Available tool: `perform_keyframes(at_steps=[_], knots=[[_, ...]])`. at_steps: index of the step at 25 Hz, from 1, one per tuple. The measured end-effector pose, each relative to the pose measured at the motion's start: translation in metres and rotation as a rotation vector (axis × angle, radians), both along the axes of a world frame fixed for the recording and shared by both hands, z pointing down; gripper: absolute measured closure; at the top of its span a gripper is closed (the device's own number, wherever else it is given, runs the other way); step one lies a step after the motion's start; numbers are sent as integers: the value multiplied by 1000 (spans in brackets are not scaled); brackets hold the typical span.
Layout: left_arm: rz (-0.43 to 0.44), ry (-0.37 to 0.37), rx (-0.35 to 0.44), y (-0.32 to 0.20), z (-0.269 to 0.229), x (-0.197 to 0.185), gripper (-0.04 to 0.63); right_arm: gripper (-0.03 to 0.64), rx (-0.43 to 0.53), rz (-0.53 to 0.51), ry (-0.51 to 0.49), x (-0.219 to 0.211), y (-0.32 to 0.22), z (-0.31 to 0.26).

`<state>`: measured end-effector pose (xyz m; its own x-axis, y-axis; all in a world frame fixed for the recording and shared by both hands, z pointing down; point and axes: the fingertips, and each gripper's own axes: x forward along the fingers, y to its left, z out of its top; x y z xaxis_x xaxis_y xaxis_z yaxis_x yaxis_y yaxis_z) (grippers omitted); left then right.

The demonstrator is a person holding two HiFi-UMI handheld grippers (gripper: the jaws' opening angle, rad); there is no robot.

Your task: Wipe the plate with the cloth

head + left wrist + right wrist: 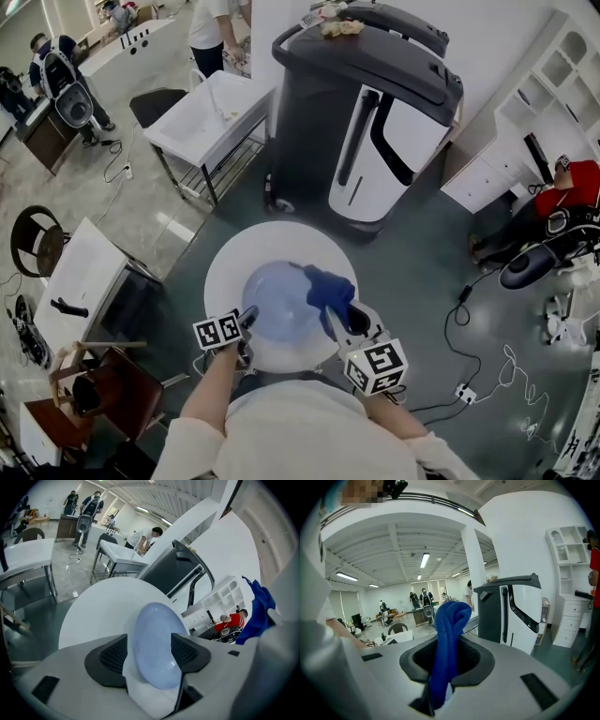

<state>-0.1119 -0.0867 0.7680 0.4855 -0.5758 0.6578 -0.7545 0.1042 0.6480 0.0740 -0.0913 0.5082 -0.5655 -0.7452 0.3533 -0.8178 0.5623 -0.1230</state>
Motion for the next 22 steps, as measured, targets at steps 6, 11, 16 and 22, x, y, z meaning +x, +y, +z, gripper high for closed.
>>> perform_keyframes(at_steps=[6, 11, 16, 22], knots=[[-29, 45, -81, 0, 19, 2, 313, 532, -11, 4, 8, 1, 2, 3], [-49, 85, -143, 2, 32, 4, 314, 532, -21, 11, 15, 2, 5, 6], [-16, 62, -169, 2, 43, 10, 314, 532, -31, 28, 24, 10, 7, 9], [-54, 16, -211, 8, 56, 2, 406, 532, -35, 55, 34, 23, 8, 8]])
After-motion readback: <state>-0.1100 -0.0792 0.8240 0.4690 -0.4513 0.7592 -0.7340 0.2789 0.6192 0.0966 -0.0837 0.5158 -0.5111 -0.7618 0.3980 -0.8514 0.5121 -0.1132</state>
